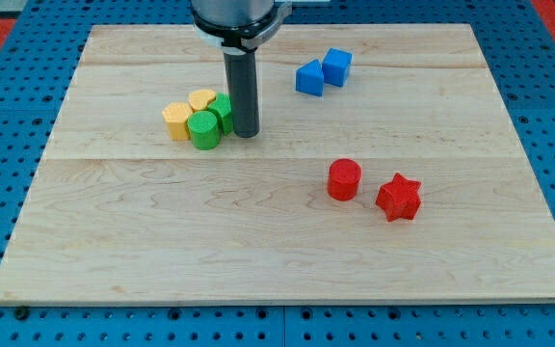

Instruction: Push the red star down to the blue blocks

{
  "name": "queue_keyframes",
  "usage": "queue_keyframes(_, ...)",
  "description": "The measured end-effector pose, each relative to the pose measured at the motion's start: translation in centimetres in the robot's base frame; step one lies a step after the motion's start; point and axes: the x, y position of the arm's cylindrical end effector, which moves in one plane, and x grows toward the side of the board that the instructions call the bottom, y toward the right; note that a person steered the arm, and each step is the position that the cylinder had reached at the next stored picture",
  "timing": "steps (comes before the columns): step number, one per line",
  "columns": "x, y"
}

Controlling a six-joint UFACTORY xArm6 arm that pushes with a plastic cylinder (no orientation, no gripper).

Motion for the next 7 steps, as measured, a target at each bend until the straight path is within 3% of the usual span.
queue_keyframes(2,0.0,0.6)
queue_keyframes(3,3.4,1.6)
queue_keyframes(4,10.5,3.7)
queue_keyframes(5,14.4,14.0)
queue_keyframes(6,15.8,18.6)
queue_keyframes(7,13.4,18.6)
